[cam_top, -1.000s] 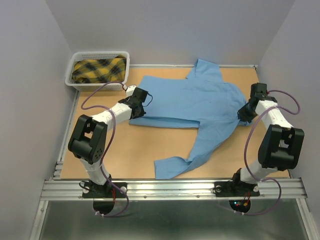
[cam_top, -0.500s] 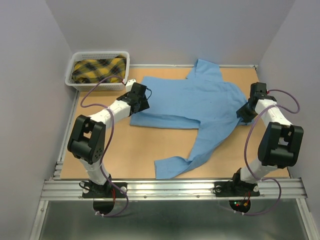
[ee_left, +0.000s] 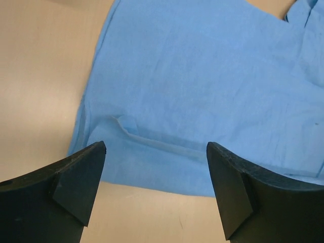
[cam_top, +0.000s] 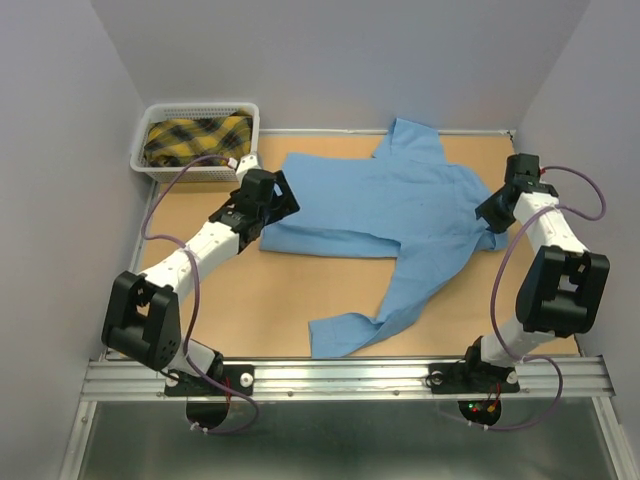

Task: Fold and stack the long sleeve shirts
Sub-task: Fold the shirt

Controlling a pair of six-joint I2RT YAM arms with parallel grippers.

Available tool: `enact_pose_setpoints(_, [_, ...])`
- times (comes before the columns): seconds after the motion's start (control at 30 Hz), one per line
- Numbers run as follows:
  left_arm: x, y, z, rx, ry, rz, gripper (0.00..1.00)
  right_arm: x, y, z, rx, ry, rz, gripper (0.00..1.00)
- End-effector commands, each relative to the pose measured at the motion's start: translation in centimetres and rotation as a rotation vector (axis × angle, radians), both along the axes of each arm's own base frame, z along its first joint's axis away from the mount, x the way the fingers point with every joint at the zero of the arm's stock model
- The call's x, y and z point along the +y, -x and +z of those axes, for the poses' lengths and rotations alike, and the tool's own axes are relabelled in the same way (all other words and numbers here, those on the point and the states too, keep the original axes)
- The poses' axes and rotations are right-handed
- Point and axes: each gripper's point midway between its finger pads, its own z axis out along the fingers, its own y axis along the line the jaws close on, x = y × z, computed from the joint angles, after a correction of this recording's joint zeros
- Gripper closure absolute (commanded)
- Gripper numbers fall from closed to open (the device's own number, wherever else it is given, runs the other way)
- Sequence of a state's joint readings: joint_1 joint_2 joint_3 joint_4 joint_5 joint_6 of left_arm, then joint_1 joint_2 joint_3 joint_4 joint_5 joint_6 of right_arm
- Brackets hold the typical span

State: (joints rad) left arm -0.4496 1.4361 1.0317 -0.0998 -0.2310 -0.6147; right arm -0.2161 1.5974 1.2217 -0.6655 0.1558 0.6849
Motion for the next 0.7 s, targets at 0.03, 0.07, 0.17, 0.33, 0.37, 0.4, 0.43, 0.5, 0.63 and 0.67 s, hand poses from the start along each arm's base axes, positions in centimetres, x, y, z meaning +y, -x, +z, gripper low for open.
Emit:
enact_pose_setpoints(0.03, [-1.3, 1.1, -3.0, 0.058, 0.055, -0.056, 0.09, -0.2, 1.0, 0.5, -0.031, 0.009, -0.030, 0.57])
enact_pose_setpoints(0.07, [-1.3, 1.1, -3.4, 0.063, 0.056, -0.058, 0.09, -0.4, 1.3, 0.2, -0.021, 0.017, -0.039, 0.57])
enact_pose_setpoints(0.17, [-1.6, 0.8, -4.7, 0.086, 0.049, -0.061, 0.09, -1.4, 2.3, -0.6, 0.000, 0.022, -0.088, 0.58])
enact_pose_setpoints(0.33, [-1.7, 0.2, -6.1, 0.117, 0.035, -0.050, 0.10, -4.0, 3.1, -0.1, -0.037, -0.020, -0.180, 0.58])
enact_pose_setpoints(0.37, [-1.8, 0.3, -6.5, 0.126, 0.035, -0.052, 0.10, -4.3, 3.1, 0.0, -0.042, -0.026, -0.190, 0.57])
enact_pose_setpoints(0.4, [-2.0, -0.1, -6.5, 0.112, 0.045, -0.052, 0.10, -5.1, 3.4, -0.1, -0.044, -0.045, -0.215, 0.57])
enact_pose_setpoints(0.43, [-2.0, -0.1, -6.6, 0.114, 0.046, -0.053, 0.10, -4.9, 3.2, -0.5, -0.045, -0.094, -0.217, 0.57])
enact_pose_setpoints(0.5, [-2.2, -0.2, -6.9, 0.118, 0.048, -0.055, 0.10, -5.1, 3.4, -1.1, -0.039, -0.134, -0.233, 0.48])
enact_pose_setpoints(0.63, [-2.1, -0.3, -7.1, 0.116, 0.042, -0.054, 0.10, -4.4, 3.7, -2.9, 0.006, -0.181, -0.227, 0.33])
enact_pose_setpoints(0.67, [-2.1, -0.3, -7.3, 0.117, 0.040, -0.052, 0.10, -3.7, 3.6, -3.3, 0.008, -0.216, -0.211, 0.33])
